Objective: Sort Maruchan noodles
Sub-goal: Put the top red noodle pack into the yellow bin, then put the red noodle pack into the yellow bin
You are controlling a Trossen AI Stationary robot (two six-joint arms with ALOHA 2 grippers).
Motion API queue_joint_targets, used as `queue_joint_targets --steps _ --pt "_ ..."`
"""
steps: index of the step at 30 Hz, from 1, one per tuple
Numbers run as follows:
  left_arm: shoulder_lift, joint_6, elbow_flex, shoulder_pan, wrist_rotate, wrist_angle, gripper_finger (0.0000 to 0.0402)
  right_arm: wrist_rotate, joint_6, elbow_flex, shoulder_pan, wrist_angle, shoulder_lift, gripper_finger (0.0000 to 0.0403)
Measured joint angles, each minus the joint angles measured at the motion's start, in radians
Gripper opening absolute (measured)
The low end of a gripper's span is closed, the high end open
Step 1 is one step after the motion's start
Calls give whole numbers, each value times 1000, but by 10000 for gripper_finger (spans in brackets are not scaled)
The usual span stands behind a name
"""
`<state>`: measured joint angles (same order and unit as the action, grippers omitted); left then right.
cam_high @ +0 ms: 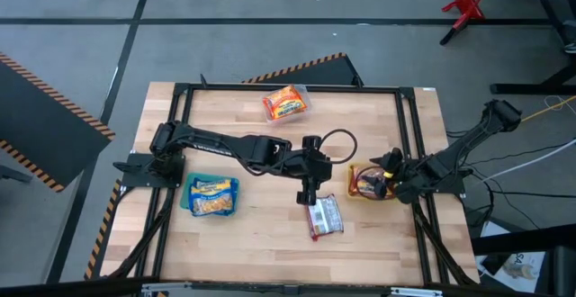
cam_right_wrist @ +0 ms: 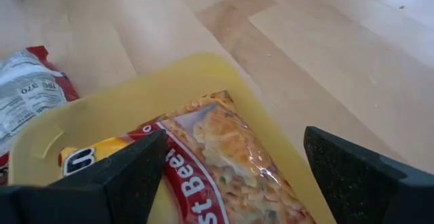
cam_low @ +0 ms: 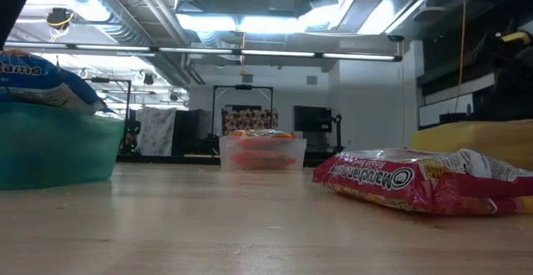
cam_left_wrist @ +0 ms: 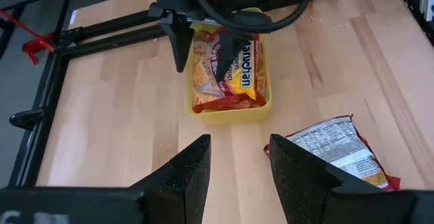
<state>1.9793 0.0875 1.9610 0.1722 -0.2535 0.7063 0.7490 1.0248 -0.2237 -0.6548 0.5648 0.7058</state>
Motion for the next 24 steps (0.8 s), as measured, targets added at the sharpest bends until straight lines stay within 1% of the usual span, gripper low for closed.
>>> queue_joint_targets --steps 5,8,11,15,17,20,22,24 --pt "0 -1 0 0 0 0 144 -8 0 -1 0 1 11 340" --pt "0 -2 0 0 10 1 144 -8 -12 -30 1 21 6 340" --pt "0 -14 0 0 15 2 144 32 -98 -115 1 39 -24 340" --pt "0 -61 -14 1 80 17 144 75 -214 -248 1 101 -35 340" --pt "4 -79 -49 3 114 23 144 84 -252 -319 1 132 -38 340" --pt "8 -73 -126 21 134 65 144 88 -313 -399 1 162 -38 340" --pt "6 -67 -206 38 138 23 144 86 -354 -435 0 163 -37 340" --pt "7 -58 -302 53 146 -59 144 87 -383 -462 0 164 -38 340"
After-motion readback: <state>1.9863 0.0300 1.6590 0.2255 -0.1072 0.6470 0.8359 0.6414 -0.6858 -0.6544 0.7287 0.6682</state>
